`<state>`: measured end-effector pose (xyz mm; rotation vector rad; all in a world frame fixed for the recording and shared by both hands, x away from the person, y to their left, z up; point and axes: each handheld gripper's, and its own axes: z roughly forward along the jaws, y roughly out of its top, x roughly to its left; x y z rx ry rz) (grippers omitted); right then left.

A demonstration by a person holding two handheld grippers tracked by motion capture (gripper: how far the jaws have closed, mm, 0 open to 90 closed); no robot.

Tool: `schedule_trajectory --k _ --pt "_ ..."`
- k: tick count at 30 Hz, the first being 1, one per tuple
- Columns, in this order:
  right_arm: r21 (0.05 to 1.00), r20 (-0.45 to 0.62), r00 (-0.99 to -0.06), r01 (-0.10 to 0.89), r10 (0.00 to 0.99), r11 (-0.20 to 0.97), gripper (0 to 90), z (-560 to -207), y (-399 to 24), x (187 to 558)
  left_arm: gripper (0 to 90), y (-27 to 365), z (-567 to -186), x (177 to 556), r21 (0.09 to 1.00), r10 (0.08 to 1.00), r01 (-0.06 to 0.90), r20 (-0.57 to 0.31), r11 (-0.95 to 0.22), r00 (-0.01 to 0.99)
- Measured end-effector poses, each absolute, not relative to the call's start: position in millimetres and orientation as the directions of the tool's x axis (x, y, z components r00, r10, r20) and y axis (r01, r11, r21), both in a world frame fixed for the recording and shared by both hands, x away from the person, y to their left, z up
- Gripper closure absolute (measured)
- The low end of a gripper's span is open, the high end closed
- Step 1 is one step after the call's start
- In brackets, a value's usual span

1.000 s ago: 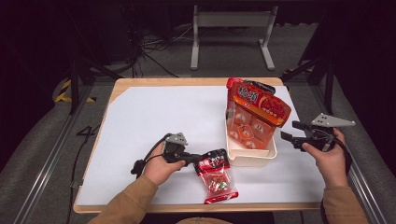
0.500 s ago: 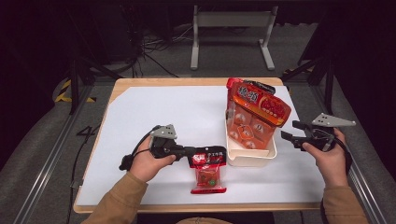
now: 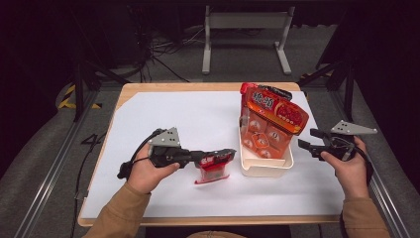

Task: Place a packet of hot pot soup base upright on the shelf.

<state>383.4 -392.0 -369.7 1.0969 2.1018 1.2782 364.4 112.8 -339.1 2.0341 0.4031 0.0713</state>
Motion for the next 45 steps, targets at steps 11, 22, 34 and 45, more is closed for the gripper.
schedule_trajectory --k 11,22,34,45 --pt "0.871 0.04 -0.577 0.421 0.816 0.255 29.6 -377 -392 387 90.0 128 -326 364 0.899 0.299 0.217 -0.102 -0.382 0.949" --pt "0.858 0.048 -0.576 0.442 0.816 0.262 29.6 -386 -388 390 90.0 136 -310 360 0.926 0.271 0.182 -0.092 -0.331 0.958" --pt "0.848 0.059 -0.578 0.46 0.814 0.265 29.5 -393 -387 393 90.0 133 -293 365 0.953 0.21 0.134 -0.077 -0.272 0.975" --pt "0.85 0.07 -0.572 0.463 0.817 0.252 29.5 -395 -391 393 90.0 115 -282 373 0.957 0.199 0.106 -0.053 -0.269 0.979"
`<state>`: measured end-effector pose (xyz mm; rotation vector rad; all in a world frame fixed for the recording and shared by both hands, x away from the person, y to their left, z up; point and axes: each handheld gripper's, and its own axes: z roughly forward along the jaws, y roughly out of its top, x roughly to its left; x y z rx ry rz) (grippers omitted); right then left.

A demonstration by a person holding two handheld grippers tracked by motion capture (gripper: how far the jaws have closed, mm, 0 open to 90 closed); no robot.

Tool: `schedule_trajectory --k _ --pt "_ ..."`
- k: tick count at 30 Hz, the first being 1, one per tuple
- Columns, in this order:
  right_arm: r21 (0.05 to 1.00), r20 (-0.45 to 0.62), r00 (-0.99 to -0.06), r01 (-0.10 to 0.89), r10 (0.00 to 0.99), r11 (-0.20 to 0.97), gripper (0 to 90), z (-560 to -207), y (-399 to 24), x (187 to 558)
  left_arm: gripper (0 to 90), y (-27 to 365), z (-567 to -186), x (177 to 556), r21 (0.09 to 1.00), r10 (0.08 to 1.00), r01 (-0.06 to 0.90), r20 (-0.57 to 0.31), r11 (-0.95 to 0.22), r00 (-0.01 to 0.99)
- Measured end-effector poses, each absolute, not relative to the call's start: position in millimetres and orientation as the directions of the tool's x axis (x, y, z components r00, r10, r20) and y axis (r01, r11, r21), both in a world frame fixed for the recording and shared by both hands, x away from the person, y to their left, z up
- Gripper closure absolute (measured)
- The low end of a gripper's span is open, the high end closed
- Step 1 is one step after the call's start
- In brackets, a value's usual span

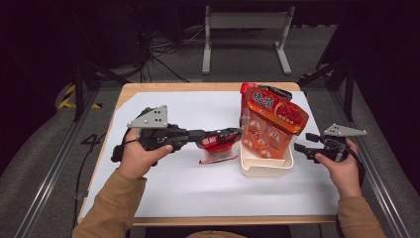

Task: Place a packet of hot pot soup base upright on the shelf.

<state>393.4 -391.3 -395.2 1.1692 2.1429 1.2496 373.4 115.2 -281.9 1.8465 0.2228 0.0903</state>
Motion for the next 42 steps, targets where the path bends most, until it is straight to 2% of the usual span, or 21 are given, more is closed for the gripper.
schedule_trajectory --k 19,42 --pt "0.842 0.102 -0.545 0.493 0.832 0.219 28.2 -397 -398 395 90.0 76 -277 387 0.956 0.171 0.066 -0.017 -0.284 0.985" --pt "0.845 0.039 -0.53 0.47 0.847 0.255 28.5 -399 -401 396 90.0 35 -284 398 0.964 0.118 0.047 -0.017 -0.261 0.993"
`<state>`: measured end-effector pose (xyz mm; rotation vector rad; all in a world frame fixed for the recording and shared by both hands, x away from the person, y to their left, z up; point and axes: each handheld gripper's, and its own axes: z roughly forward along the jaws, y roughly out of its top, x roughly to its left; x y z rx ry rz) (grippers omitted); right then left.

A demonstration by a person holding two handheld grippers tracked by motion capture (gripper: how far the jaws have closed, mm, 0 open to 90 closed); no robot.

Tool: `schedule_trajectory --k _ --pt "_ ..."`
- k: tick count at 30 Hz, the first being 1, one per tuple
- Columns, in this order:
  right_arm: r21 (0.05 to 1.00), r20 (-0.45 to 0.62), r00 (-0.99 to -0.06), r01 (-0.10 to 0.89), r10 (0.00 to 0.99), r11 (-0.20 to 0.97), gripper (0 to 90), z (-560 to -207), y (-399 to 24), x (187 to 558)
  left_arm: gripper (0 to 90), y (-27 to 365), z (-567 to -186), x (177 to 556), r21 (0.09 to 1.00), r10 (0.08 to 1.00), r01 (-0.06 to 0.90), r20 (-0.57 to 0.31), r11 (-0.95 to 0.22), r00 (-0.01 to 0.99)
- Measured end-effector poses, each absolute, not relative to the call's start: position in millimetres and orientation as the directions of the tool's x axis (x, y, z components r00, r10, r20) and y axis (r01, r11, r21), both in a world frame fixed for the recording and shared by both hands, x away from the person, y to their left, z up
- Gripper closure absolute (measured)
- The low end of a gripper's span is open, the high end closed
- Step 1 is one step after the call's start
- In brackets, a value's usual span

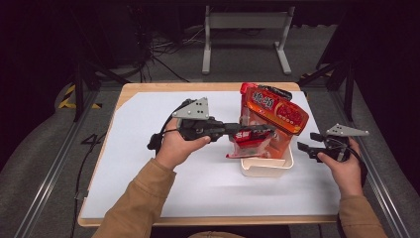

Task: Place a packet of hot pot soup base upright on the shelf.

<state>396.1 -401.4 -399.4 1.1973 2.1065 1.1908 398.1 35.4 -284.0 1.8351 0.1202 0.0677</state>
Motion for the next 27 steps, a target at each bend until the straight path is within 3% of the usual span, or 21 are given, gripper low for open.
schedule_trajectory --k 27 --pt "0.848 0.051 -0.532 0.47 0.845 0.245 29.6 -398 -403 395 90.0 -5 -300 399 0.971 0.073 0.02 -0.003 -0.239 0.997"
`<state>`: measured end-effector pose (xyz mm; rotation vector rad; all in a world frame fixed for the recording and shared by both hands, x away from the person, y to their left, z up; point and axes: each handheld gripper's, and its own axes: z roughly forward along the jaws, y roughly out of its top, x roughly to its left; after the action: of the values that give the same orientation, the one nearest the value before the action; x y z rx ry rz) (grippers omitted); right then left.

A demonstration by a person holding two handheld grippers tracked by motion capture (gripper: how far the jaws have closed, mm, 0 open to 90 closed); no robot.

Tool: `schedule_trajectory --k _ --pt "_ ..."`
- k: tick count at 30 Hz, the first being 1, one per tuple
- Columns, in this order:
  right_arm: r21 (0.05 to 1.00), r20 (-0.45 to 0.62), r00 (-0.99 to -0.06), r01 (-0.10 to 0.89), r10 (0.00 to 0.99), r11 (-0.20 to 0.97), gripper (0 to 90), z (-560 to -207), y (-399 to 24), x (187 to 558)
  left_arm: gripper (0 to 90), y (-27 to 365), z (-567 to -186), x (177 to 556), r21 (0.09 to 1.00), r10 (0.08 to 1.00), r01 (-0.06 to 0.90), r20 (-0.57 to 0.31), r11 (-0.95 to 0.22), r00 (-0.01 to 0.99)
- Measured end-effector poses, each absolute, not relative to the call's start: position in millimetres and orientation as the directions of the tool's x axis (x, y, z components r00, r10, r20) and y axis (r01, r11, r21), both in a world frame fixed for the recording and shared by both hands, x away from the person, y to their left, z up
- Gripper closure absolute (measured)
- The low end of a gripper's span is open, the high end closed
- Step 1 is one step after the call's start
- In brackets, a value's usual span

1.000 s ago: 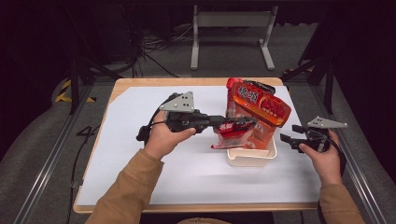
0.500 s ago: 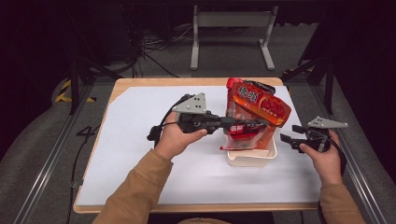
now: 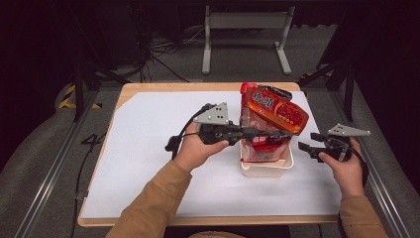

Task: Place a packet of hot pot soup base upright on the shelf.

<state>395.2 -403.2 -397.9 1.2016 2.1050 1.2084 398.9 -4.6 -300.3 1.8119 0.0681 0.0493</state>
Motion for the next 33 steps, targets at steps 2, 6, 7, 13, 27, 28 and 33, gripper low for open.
schedule_trajectory --k 2,6,7,13,27,28,33 --pt "0.847 0.052 -0.534 0.471 0.844 0.246 29.7 -398 -403 395 90.0 -7 -303 399 0.971 0.074 0.02 -0.003 -0.24 0.997" --pt "0.849 0.052 -0.533 0.469 0.844 0.243 29.9 -398 -404 395 90.0 -12 -308 397 0.973 0.085 0.009 0.011 -0.233 0.996" --pt "0.848 0.053 -0.533 0.47 0.844 0.243 30.0 -398 -404 395 90.0 -13 -310 397 0.972 0.087 0.01 0.011 -0.236 0.996" --pt "0.844 0.06 -0.541 0.476 0.839 0.247 31.1 -398 -402 395 90.0 -20 -315 396 0.969 0.094 -0.004 0.029 -0.248 0.995" --pt "0.843 0.065 -0.545 0.479 0.836 0.247 31.2 -398 -402 395 90.0 -30 -330 400 0.97 0.101 0.012 0.013 -0.243 0.995" --pt "0.843 0.063 -0.546 0.477 0.836 0.248 31.3 -398 -402 395 90.0 -30 -331 400 0.97 0.1 0.015 0.009 -0.243 0.995" --pt "0.843 0.064 -0.546 0.477 0.835 0.247 31.2 -398 -402 395 90.0 -32 -336 401 0.968 0.1 0.023 0.002 -0.249 0.995"
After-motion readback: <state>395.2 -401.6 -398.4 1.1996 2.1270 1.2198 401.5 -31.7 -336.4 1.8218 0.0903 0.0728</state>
